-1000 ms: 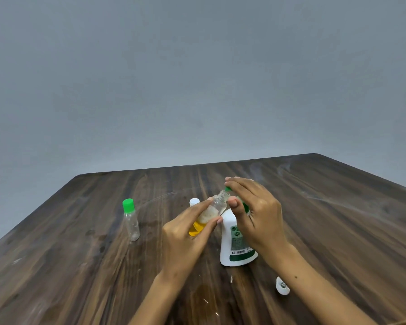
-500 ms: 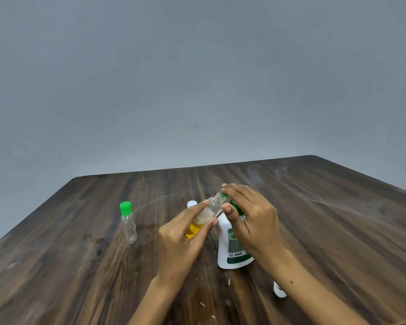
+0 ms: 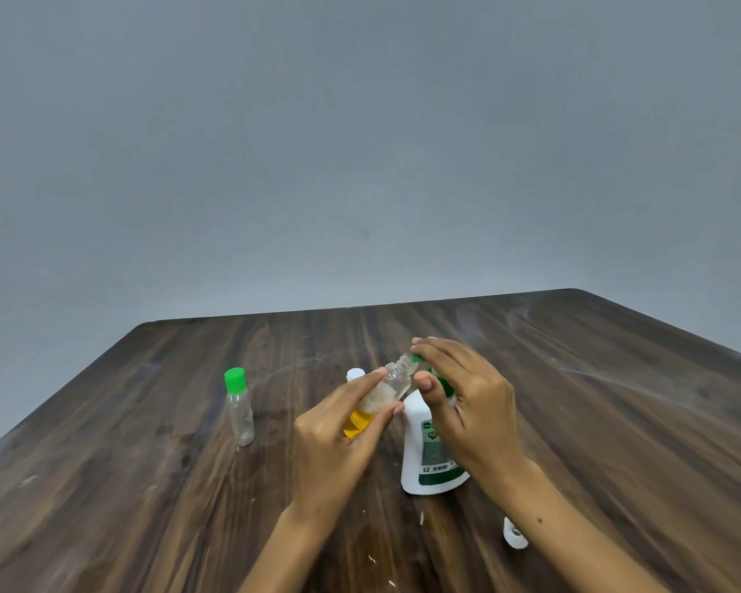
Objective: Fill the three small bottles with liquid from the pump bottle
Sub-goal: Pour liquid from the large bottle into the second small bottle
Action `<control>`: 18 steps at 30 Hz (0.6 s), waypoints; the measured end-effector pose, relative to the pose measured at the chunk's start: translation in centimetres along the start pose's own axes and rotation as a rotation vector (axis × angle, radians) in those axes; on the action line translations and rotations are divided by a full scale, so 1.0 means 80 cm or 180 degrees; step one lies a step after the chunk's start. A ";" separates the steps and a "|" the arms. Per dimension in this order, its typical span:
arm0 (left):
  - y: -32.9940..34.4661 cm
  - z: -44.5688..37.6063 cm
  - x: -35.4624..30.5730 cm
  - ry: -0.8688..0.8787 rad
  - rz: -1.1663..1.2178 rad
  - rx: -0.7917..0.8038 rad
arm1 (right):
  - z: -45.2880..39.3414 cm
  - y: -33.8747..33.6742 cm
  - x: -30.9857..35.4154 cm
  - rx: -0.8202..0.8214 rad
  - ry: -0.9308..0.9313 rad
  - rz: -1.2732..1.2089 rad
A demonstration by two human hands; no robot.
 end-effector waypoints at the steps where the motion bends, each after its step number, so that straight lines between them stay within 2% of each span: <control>1: 0.000 0.000 0.000 0.0008 -0.0005 0.0002 | -0.003 -0.002 -0.001 0.0005 -0.0013 -0.0004; 14: 0.000 0.001 -0.001 0.0009 -0.0041 0.0016 | -0.009 -0.005 -0.007 0.0013 -0.0308 0.0236; 18: -0.001 0.000 0.000 0.0010 -0.0072 0.0012 | -0.003 -0.001 -0.001 -0.0034 -0.0194 0.0231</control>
Point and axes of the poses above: each hand's wrist, its own z-axis away from the middle knuckle, its own y-axis out of the palm, x = y × z, the point moved 1 cm from there along -z, towards the middle knuckle, and after that the axes turned 14 degrees about z, right-handed, at the moved point
